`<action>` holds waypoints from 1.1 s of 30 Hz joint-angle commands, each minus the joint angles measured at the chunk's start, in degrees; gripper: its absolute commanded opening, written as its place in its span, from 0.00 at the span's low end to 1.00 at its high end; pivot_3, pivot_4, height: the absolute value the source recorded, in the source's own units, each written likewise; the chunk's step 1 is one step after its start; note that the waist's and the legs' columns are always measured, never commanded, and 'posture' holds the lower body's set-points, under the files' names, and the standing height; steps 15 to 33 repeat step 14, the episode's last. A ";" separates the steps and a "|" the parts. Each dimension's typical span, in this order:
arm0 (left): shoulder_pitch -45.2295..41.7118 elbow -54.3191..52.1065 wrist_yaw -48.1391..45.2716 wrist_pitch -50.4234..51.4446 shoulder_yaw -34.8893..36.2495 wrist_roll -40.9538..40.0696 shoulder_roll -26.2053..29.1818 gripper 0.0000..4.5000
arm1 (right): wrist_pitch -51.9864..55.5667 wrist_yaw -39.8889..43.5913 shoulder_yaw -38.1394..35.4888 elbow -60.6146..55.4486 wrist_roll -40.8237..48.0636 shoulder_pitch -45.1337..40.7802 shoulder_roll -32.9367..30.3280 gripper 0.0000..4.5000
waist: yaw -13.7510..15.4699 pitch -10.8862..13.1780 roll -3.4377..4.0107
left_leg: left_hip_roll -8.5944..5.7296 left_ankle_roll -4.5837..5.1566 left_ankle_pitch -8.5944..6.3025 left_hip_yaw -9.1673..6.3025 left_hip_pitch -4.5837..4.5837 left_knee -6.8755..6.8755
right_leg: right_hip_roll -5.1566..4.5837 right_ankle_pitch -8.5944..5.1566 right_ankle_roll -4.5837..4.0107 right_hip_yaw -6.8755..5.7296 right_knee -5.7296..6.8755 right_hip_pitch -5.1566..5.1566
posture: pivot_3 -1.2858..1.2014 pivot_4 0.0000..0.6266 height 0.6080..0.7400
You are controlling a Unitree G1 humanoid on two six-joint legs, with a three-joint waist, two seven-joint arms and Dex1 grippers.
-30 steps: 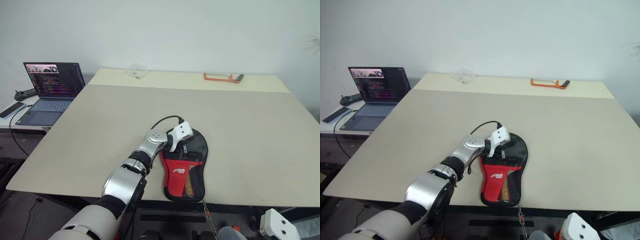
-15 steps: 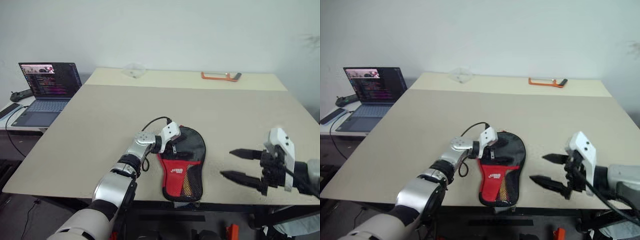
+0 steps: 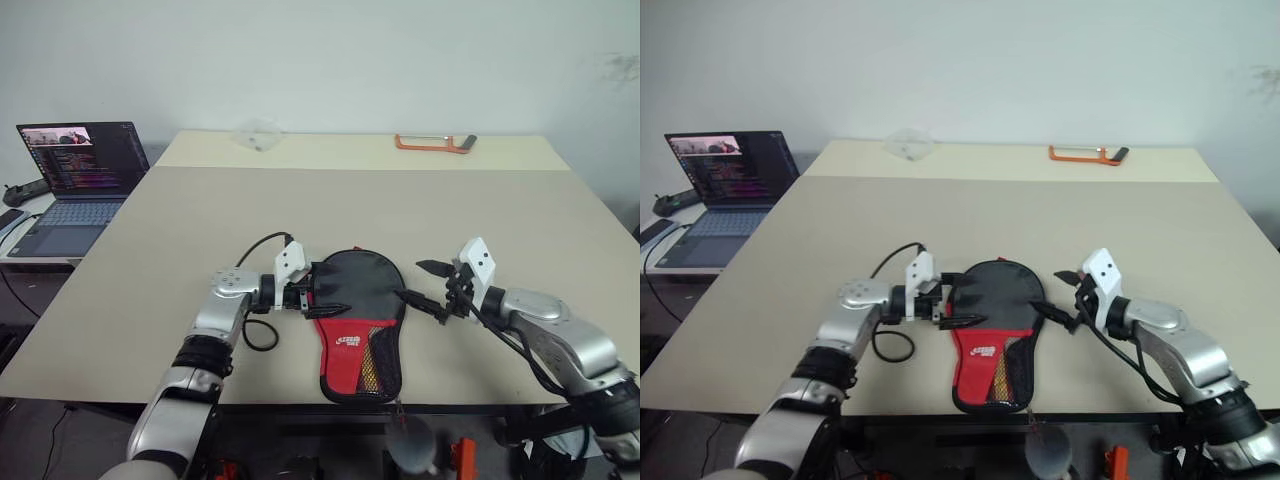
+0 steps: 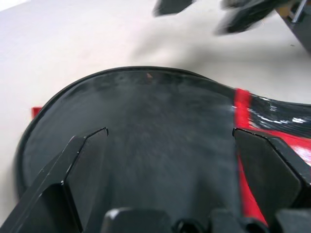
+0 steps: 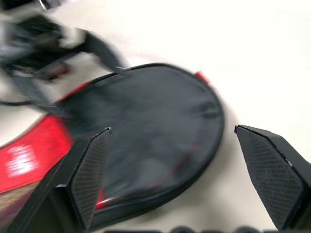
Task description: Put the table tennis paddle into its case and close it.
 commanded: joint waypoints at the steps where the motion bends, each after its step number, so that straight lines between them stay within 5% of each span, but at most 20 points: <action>1: 4.25 -12.15 5.36 6.15 4.07 -3.92 2.37 1.00 | -5.54 4.46 -2.60 7.26 -3.62 -3.23 1.96 0.99 | 0.07 0.02 0.05 | 0.01 0.00 0.00 -0.01 0.00 -0.01 | 0.00 0.00 0.00 0.00 -0.01 -0.01 | 0.52 0.24 1.00; 12: 17.77 -24.23 17.75 10.22 6.12 -5.24 3.09 1.00 | -9.67 14.10 -7.09 17.40 -9.78 -7.99 -0.22 0.99 | 0.36 0.13 0.23 | 0.04 -0.07 0.03 0.13 -0.02 -0.07 | 0.07 0.05 -0.10 0.22 0.03 -0.21 | 0.52 0.24 1.00; 33: 17.73 -23.50 19.12 9.96 6.15 -5.28 2.90 1.00 | -8.80 14.60 -7.35 16.96 -10.55 -8.15 -0.58 0.99 | 0.36 0.13 0.24 | 0.04 -0.08 0.03 0.24 -0.02 -0.07 | 0.07 0.06 -0.11 0.37 0.08 -0.29 | 0.52 0.24 1.00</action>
